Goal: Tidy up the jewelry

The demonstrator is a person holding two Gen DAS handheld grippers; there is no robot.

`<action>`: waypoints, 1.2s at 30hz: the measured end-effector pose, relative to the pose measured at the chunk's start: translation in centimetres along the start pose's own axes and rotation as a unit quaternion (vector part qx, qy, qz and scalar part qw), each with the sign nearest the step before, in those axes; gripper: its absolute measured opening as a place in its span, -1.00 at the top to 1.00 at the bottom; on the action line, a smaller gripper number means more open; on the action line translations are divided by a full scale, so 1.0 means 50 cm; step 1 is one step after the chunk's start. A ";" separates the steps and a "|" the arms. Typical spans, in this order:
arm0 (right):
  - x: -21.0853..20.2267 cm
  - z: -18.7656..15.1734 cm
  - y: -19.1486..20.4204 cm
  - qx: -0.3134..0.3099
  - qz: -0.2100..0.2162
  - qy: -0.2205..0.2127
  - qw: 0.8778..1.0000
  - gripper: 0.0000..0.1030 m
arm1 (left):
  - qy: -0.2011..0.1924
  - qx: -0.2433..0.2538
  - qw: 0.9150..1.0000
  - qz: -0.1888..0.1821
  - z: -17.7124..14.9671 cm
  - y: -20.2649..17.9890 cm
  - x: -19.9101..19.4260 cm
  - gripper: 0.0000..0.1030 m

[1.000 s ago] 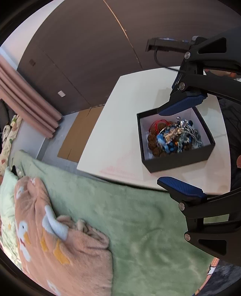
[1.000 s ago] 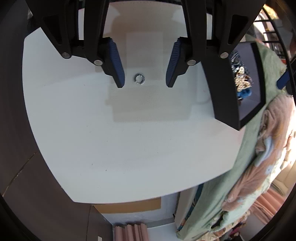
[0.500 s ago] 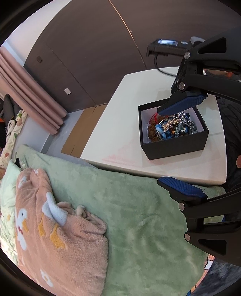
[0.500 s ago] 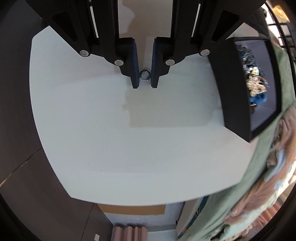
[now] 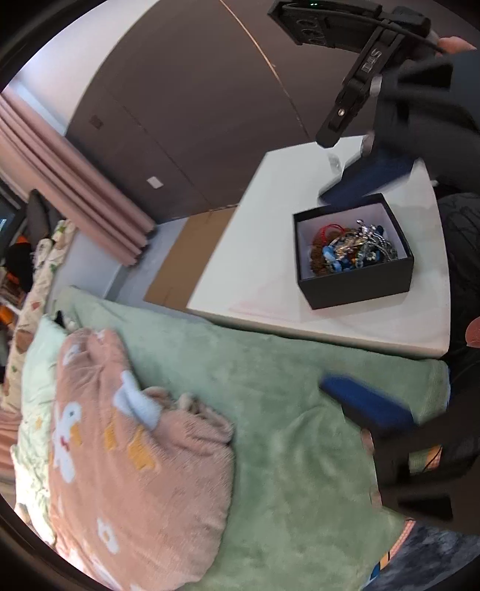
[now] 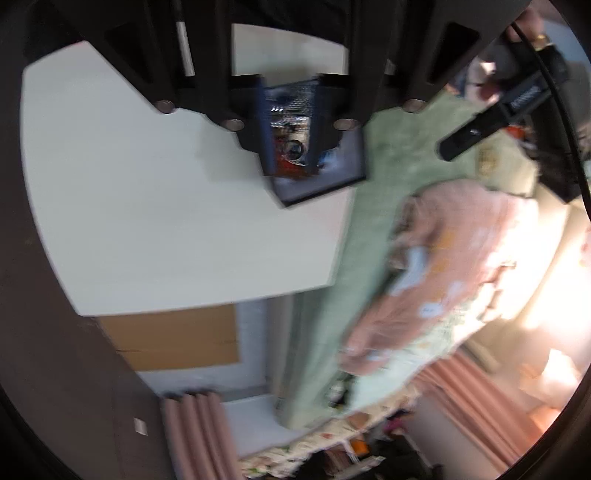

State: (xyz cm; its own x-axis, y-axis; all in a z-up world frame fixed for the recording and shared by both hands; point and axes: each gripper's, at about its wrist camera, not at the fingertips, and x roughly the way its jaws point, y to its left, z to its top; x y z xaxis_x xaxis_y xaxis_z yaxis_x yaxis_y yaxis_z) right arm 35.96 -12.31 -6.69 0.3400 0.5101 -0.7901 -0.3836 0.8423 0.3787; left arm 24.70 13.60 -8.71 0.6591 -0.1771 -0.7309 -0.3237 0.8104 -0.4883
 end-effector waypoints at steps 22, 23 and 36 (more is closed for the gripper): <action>-0.213 -0.186 -0.037 0.018 -0.021 -0.098 0.995 -0.62 | -0.061 0.097 0.993 -0.005 -0.109 -0.105 -0.140 -1.00; -0.221 -0.192 -0.039 0.019 -0.019 -0.098 0.995 -0.64 | -0.062 0.104 0.993 -0.006 -0.117 -0.115 -0.147 -1.00; -0.326 -0.278 -0.055 0.026 -0.032 -0.126 0.991 -1.00 | -0.061 0.171 0.983 -0.004 -0.211 -0.184 -0.223 -1.00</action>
State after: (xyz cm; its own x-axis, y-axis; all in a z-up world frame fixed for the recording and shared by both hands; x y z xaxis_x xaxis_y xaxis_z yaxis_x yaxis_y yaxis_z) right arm 19.55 -25.34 -1.56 0.5683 0.4767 -0.6707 -0.3124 0.8790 0.3602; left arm 13.17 2.23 -1.12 0.7437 -0.1321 -0.6554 -0.0851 0.9536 -0.2887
